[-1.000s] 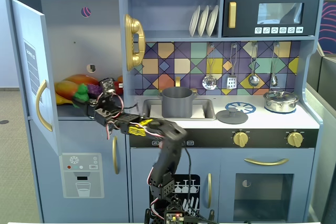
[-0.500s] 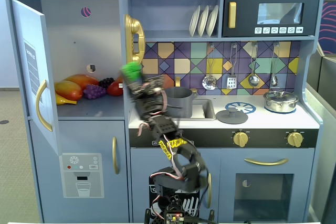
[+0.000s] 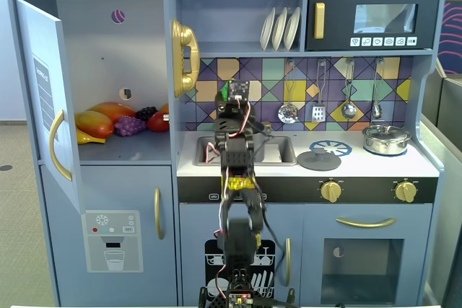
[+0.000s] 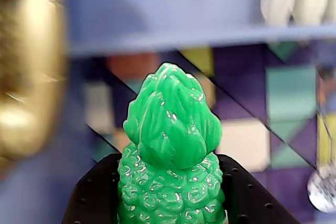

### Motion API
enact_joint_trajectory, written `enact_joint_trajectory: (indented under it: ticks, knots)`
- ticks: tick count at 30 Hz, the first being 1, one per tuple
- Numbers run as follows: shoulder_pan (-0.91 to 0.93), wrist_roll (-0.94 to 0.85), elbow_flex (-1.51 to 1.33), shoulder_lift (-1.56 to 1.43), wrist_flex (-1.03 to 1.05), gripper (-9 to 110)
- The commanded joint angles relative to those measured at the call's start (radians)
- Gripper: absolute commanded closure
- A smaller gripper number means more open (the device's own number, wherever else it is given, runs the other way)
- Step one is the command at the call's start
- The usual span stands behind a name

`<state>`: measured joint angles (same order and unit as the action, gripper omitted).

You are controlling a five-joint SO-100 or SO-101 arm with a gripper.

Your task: Pick up the green pineapple from the left cabinet and place it in the gray recipient

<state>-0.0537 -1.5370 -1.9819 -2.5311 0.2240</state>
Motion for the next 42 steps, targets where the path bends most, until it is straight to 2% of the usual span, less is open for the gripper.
enact_joint_trajectory:
  ticks: [1, 10, 11, 15, 17, 22, 25, 28, 35, 39, 42]
  knots:
    - [0.057, -0.035, 0.1, 0.161, -0.064, 101]
    - [0.087, -0.077, 0.261, 0.382, -0.017, 99]
    - [0.095, -0.061, 0.267, 0.388, -0.009, 96]
    - [0.126, 0.021, 0.262, 0.391, 0.002, 68]
    - [0.133, 0.025, 0.262, 0.388, 0.011, 64]
    - [0.133, 0.029, 0.262, 0.337, 0.049, 67]
    - [0.103, 0.005, 0.242, 0.195, 0.21, 85]
    - [0.066, -0.002, 0.172, -0.025, 0.508, 100]
    - [0.074, 0.021, -0.252, -0.474, 1.003, 101]
    - [0.087, 0.038, -0.543, -0.557, 1.115, 101]
    - [0.086, 0.049, -0.755, -0.545, 1.058, 101]
